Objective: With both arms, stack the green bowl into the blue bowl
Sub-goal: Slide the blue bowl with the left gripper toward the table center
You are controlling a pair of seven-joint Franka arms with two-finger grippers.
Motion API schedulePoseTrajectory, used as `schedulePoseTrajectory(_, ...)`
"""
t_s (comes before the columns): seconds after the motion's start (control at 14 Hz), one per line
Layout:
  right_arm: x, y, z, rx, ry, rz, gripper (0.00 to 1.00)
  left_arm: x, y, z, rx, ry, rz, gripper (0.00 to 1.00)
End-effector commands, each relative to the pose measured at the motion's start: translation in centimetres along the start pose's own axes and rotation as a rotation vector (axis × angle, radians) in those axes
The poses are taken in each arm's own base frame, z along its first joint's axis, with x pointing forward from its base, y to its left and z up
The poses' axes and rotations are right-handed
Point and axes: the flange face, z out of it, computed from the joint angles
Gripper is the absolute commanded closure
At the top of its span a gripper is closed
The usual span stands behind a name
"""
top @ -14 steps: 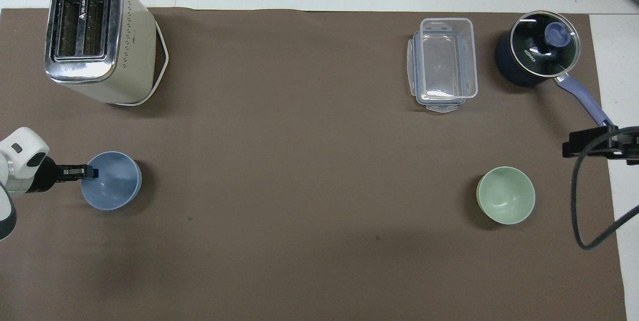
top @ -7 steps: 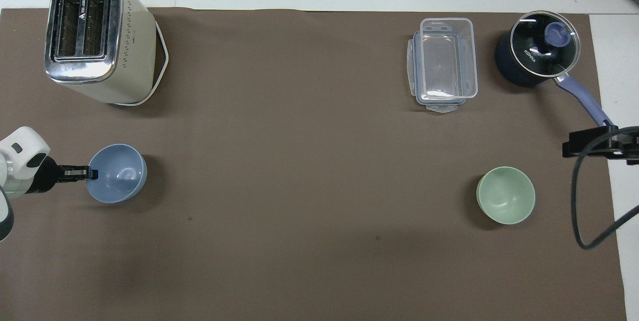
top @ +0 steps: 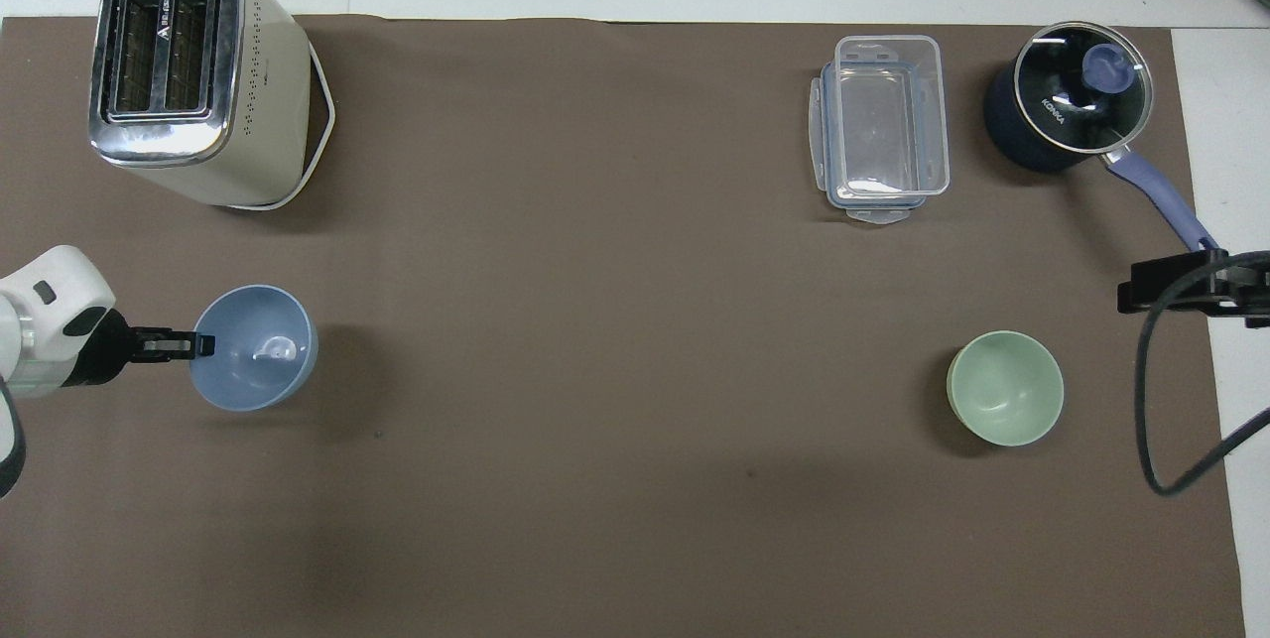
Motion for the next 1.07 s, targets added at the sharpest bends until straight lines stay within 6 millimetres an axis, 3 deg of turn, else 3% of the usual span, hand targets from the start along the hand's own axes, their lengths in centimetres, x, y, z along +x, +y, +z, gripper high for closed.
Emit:
schedulePoseTrajectory(0.0,0.1,0.1,-0.3,0.023,-0.005,-0.021,0.0,0.2,5.1,1.2,-0.012,-0.023,-0.031,1.0)
schedulePoseTrajectory(0.29,0.1,0.1,-0.3,0.023,-0.005,-0.021,0.0,0.7,14.2,4.1,-0.009,0.011,-0.095,1.0)
schedulePoseTrajectory(0.43,0.1,0.1,-0.3,0.023,-0.005,-0.021,0.0,-0.1,19.4,5.6,-0.017,0.011,-0.115,1.0)
schedulePoseTrajectory(0.64,0.1,0.1,-0.3,0.023,-0.005,-0.021,0.0,-1.6,25.5,8.7,-0.004,0.017,-0.17,1.0)
schedulePoseTrajectory(0.79,0.1,0.1,-0.3,0.023,-0.005,-0.021,0.0,-2.3,27.7,9.9,-0.009,0.028,-0.198,1.0)
schedulePoseTrajectory(1.0,0.1,0.1,-0.3,0.023,-0.005,-0.021,0.0,-2.7,28.6,10.0,-0.011,0.028,-0.179,1.0)
